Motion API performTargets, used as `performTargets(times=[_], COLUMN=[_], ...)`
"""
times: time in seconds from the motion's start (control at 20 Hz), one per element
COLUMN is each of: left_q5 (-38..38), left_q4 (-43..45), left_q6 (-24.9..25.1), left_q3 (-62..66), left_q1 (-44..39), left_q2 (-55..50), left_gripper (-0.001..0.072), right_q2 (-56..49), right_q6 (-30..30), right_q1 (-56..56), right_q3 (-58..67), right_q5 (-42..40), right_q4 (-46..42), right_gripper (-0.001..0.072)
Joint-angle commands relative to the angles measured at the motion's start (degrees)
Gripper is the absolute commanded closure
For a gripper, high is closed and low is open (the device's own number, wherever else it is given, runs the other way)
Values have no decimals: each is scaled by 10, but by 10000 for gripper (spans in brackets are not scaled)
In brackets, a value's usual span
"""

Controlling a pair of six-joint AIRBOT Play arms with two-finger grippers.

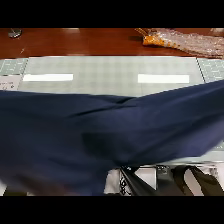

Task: Fold the shirts.

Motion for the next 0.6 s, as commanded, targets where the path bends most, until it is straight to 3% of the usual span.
performTargets(times=[0.0, 0.15, 0.25, 0.4, 0.55], left_q5=[17, 106, 185, 286, 338], left_q4=[5, -33, -69, -92, -108], left_q6=[30, 79, 115, 150, 178], left_q3=[-164, -305, -350, -351, -327], left_q1=[0, 0, 0, 0, -20], left_q2=[-15, -63, -114, -210, -309], left_gripper=[690, 689, 689, 689, 689], right_q2=[-43, -97, -145, -219, -311], right_q6=[-7, -18, -18, -33, -47], right_q1=[0, 0, 0, 10, 59], right_q3=[-122, -187, -187, -187, -187], right_q5=[21, -19, -109, -210, -237], right_q4=[0, 2, 4, 19, -42], right_gripper=[675, 675, 675, 675, 675])
